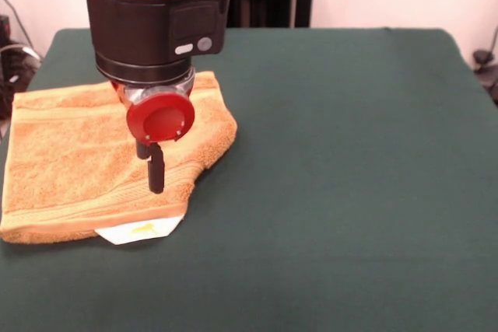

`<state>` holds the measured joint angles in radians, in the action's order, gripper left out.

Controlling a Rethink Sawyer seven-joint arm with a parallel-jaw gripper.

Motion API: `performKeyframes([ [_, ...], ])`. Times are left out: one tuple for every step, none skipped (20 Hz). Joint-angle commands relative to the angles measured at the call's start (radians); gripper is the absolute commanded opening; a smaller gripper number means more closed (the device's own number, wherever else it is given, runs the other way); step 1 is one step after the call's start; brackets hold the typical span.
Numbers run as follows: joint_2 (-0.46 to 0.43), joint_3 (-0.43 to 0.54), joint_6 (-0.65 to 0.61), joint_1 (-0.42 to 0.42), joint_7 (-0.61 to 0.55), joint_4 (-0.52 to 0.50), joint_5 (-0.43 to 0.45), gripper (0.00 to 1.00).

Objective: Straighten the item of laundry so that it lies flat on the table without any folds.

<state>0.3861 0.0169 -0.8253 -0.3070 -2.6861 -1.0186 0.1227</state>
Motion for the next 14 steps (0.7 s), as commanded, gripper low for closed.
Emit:
performKeyframes([
  [0.000,0.187,-0.012,-0.010,0.432,-0.127,0.083,1.00],
  [0.003,0.192,-0.012,-0.012,0.435,-0.134,0.087,1.00],
  [0.006,0.194,-0.008,-0.013,0.439,-0.139,0.092,1.00],
  [0.007,0.201,-0.004,-0.016,0.436,-0.148,0.090,1.00],
  [0.006,0.215,0.001,-0.023,0.436,-0.157,0.086,1.00],
  [0.005,0.230,0.006,-0.031,0.436,-0.166,0.082,1.00],
  [0.005,0.247,0.011,-0.041,0.424,-0.182,0.067,1.00],
  [0.008,0.254,0.016,-0.044,0.415,-0.195,0.062,1.00],
  [0.012,0.261,0.017,-0.047,0.406,-0.209,0.055,1.00],
  [0.016,0.267,0.019,-0.051,0.397,-0.223,0.048,1.00],
  [0.021,0.274,0.023,-0.055,0.390,-0.234,0.048,1.00],
  [0.027,0.279,0.030,-0.056,0.384,-0.246,0.053,1.00],
  [0.031,0.288,0.038,-0.060,0.377,-0.258,0.053,1.00],
  [0.037,0.290,0.043,-0.058,0.366,-0.268,0.055,1.00],
])
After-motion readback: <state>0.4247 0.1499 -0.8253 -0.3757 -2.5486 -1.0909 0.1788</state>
